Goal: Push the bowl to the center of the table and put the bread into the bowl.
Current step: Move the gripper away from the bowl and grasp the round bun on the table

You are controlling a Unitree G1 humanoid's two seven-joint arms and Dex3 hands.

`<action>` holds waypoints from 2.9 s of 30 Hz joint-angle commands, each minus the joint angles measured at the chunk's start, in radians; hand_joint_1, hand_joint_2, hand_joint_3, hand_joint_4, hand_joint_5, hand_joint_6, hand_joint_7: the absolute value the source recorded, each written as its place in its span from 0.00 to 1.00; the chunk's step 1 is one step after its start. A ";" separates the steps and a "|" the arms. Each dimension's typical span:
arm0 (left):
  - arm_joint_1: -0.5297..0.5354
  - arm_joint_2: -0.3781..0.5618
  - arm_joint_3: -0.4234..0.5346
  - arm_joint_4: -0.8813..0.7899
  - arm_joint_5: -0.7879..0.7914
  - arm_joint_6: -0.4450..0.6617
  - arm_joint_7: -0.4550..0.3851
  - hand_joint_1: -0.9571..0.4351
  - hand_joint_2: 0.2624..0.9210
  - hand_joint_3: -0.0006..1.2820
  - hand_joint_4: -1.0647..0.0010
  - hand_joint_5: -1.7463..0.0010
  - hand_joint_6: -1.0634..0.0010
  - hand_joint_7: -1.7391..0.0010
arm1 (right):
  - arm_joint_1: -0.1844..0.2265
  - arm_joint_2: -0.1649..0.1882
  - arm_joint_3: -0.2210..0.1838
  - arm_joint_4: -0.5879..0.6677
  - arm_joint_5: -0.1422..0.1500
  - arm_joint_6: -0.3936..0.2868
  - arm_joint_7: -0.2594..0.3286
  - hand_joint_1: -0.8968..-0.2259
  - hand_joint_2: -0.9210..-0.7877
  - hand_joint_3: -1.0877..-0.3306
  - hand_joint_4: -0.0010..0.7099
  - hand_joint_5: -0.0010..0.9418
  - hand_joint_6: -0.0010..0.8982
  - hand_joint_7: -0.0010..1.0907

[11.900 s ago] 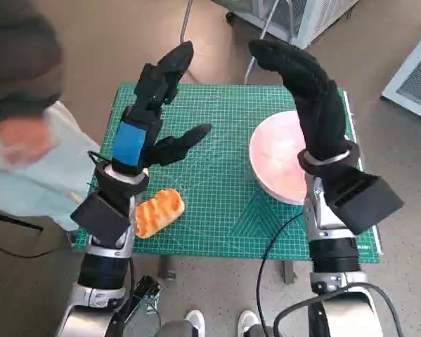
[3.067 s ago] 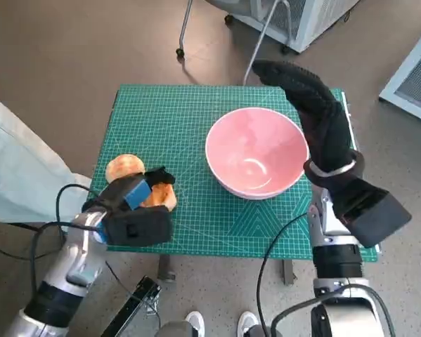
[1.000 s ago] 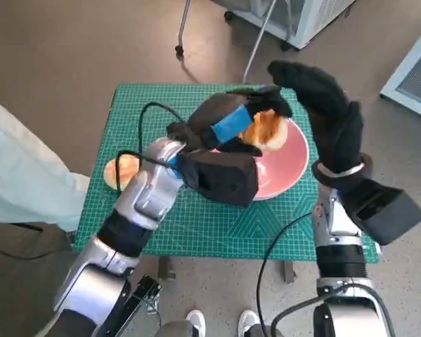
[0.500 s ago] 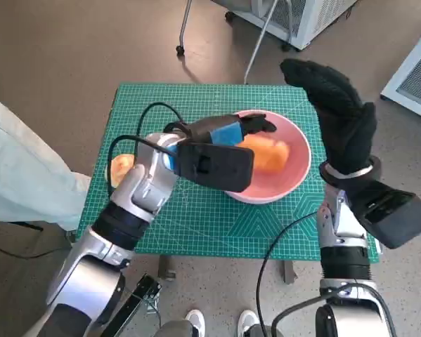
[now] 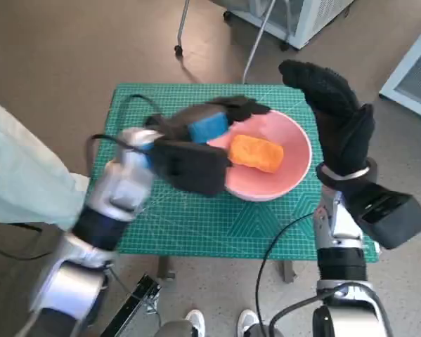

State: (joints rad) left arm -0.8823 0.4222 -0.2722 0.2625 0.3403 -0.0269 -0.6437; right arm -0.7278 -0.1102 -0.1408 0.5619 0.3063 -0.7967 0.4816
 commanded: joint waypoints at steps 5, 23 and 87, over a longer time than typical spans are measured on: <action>0.140 0.220 0.197 -0.172 -0.134 -0.011 -0.084 0.54 0.95 0.01 0.76 0.99 0.72 0.78 | 0.032 0.003 -0.003 -0.011 -0.002 0.012 -0.016 0.31 0.00 0.47 0.37 0.01 0.00 0.67; 0.342 0.514 0.310 -0.149 -0.108 0.007 -0.118 0.50 0.86 0.00 0.87 1.00 0.72 0.95 | 0.014 0.016 -0.010 0.017 0.013 0.024 -0.010 0.32 0.00 0.48 0.37 0.01 0.00 0.71; 0.012 0.168 -0.187 0.862 0.300 -0.293 0.379 0.62 0.99 0.12 0.45 0.54 0.53 0.37 | 0.029 -0.024 -0.002 0.001 -0.007 0.037 0.011 0.35 0.00 0.48 0.38 0.01 0.00 0.69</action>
State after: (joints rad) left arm -0.8609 0.5931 -0.4486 1.1071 0.6302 -0.3012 -0.2656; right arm -0.7261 -0.1286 -0.1470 0.5645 0.3088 -0.7766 0.4909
